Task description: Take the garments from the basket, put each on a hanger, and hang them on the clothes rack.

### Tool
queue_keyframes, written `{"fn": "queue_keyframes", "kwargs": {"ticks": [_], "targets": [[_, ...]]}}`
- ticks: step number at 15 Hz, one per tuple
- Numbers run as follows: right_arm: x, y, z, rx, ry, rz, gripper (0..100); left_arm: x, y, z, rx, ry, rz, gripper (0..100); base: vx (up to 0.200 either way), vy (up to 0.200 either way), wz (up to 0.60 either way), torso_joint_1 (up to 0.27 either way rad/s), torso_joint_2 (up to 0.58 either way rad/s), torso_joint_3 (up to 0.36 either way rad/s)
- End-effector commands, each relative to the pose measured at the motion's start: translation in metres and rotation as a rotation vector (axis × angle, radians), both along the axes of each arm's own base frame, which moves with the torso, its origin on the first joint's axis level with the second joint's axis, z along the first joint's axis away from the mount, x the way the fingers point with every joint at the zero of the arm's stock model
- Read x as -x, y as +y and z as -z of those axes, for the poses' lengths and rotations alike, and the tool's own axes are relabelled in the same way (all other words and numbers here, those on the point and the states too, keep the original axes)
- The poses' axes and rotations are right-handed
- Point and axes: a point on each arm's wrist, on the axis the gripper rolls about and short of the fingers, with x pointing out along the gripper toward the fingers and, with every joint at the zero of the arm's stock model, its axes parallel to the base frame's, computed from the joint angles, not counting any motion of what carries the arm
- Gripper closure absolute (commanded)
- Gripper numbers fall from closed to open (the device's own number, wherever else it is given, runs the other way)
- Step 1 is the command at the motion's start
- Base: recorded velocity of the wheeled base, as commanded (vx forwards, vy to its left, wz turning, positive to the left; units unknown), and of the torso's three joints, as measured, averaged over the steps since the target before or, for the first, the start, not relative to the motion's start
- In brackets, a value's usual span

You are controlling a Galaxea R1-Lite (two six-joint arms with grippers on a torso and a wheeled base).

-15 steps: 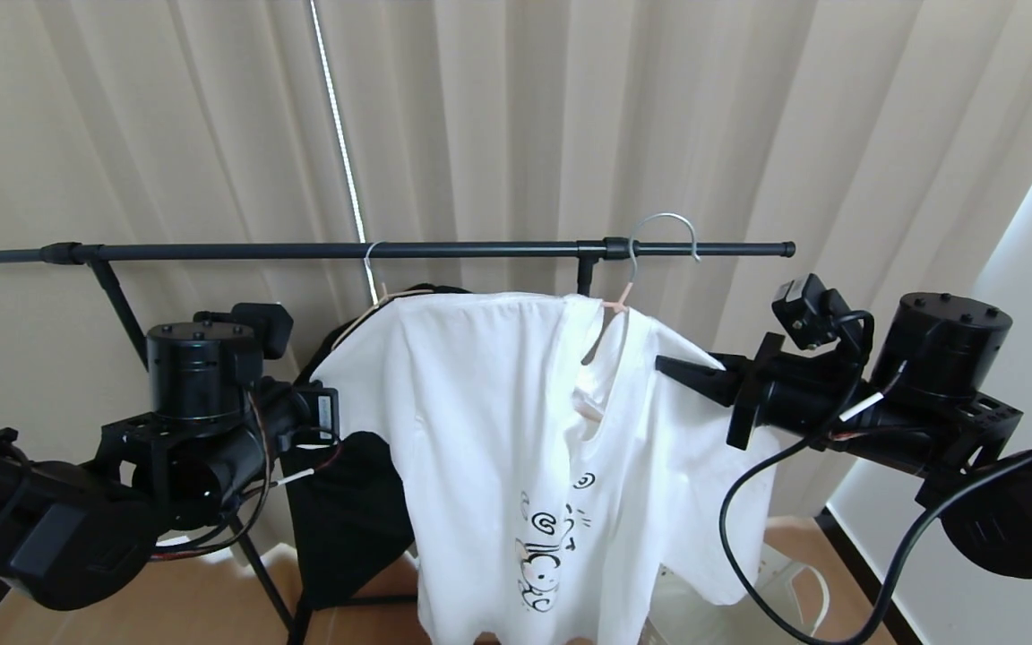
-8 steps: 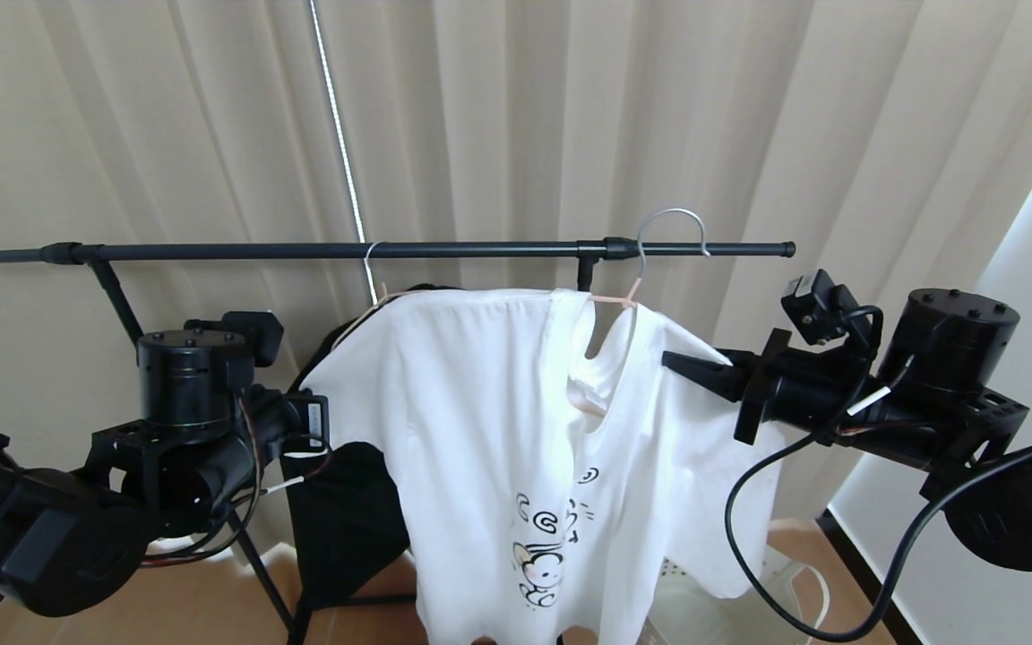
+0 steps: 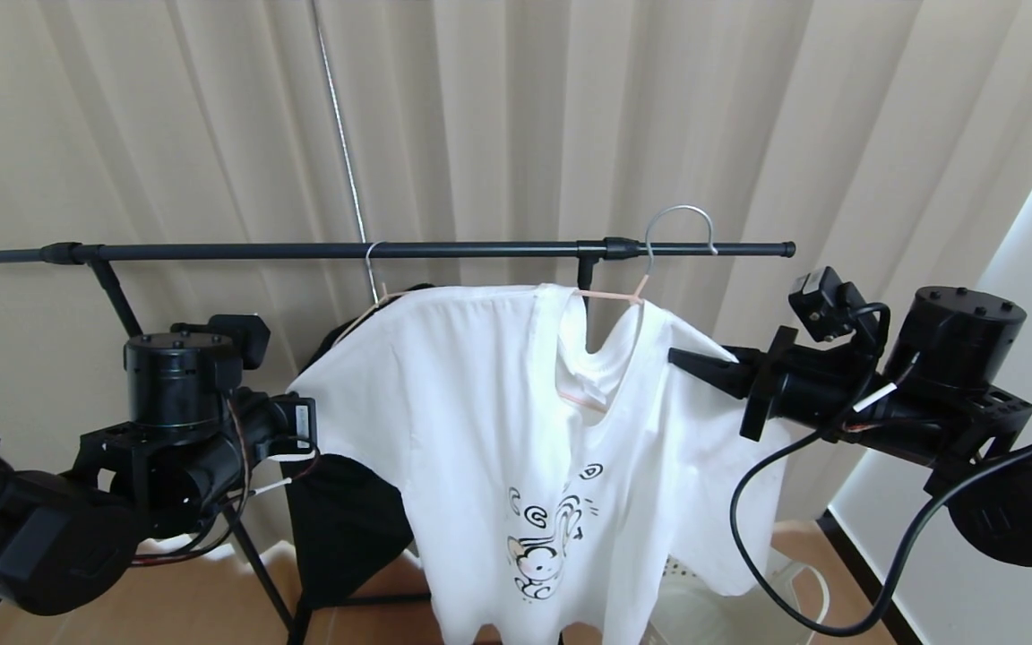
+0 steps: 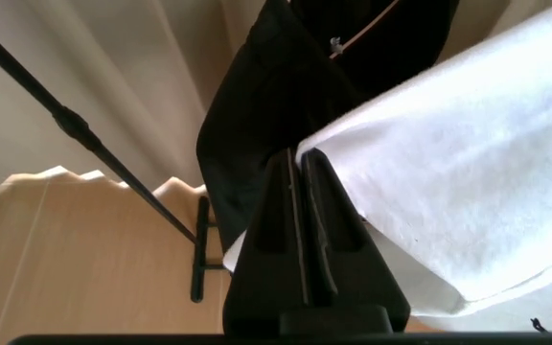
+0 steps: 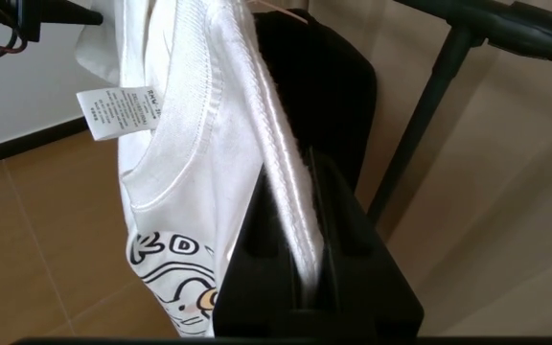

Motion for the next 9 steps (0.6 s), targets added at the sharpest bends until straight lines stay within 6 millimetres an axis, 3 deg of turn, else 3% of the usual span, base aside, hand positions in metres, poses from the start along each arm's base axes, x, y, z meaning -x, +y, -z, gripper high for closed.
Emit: {"fn": "queue_keyframes", "kwargs": {"ticks": [1, 9], "targets": [[-0.0010, -0.0009, -0.0003, 0.000, -0.002, 0.003, 100, 0.0003, 0.0007, 0.0007, -0.001, 0.003, -0.002, 100, 0.000, 0.000, 0.00, 0.000, 0.00, 0.000], [-0.0025, -0.0057, -0.0010, -0.003, -0.004, 0.000, 100, 0.0044, 0.0036, 0.0066, -0.007, 0.028, -0.007, 100, 0.000, 0.000, 0.00, 0.000, 0.00, 0.000]]}}
